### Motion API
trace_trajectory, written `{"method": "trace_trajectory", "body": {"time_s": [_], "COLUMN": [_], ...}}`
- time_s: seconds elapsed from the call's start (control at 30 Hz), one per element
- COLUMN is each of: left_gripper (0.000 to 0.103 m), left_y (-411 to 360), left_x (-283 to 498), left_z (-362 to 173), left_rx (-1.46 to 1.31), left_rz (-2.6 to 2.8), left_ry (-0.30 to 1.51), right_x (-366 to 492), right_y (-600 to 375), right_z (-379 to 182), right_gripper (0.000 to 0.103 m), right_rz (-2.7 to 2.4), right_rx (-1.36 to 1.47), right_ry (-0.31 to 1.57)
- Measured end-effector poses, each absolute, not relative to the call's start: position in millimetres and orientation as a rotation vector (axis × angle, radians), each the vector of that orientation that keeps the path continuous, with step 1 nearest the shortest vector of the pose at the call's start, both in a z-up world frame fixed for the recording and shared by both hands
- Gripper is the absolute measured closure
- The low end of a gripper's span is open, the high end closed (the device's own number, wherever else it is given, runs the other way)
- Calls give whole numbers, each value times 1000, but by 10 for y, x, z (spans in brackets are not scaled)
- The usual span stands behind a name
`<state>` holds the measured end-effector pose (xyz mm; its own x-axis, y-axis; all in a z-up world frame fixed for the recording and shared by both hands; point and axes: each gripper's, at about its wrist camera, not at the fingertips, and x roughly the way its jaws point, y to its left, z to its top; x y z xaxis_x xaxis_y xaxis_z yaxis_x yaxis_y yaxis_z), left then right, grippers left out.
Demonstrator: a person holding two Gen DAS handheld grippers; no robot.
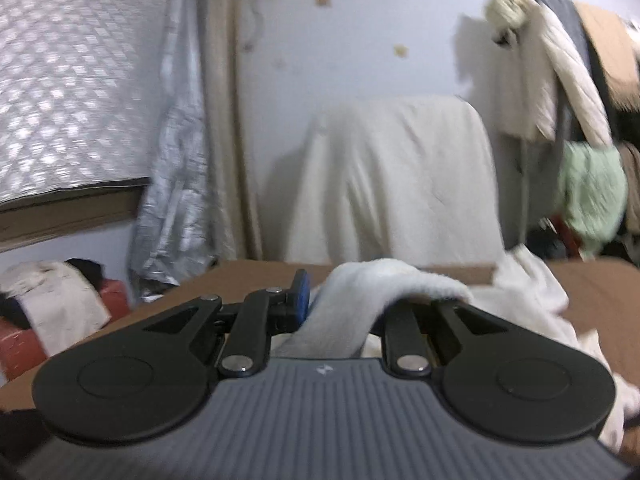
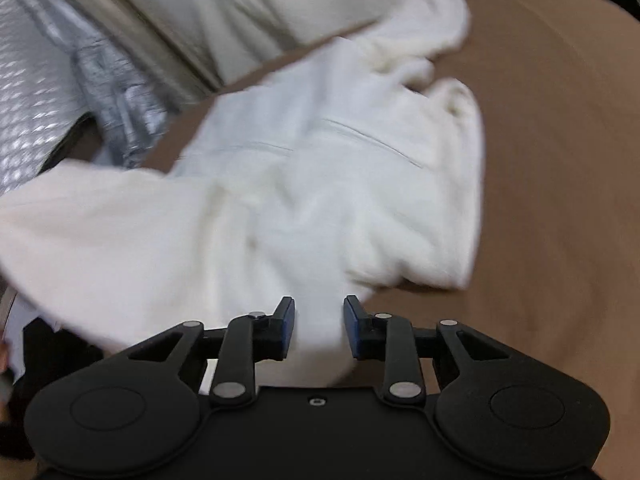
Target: Fold clothes
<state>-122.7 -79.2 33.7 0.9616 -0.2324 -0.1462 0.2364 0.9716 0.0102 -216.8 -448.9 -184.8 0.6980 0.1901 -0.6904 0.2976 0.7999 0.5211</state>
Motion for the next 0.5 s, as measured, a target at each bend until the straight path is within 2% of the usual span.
{"method": "trace_trajectory", "body": {"time_s": [0.03,0.2,0.27,0.37,0.5], "left_gripper": [86,86,86,86,85], "left_y": [-674,-165,-68,-26,221], "left_x": [-1247,-1361,-1275,-1056,-997], "left_z": [376,489,446,273,257], "left_rx": [1,-87,-73,-2,-142], "left_rz": [-214,-144,-143,-129,-110], "left_ry": [144,242,356,556,602], "right_x": [-2163,-2106,-2093,-2054,-2040], "right_y": [-4493,-4510,-4556,-4604,-4629], "right_z": [-1897,-2059,-2096,-2159,-2195], "right_gripper": [63,58,52,52,51], "right_rz": [-73,-66,-55,-46,-48], "right_rx": [674,768,824,935,1003], "right_ry": [820,812,774,730,703]}}
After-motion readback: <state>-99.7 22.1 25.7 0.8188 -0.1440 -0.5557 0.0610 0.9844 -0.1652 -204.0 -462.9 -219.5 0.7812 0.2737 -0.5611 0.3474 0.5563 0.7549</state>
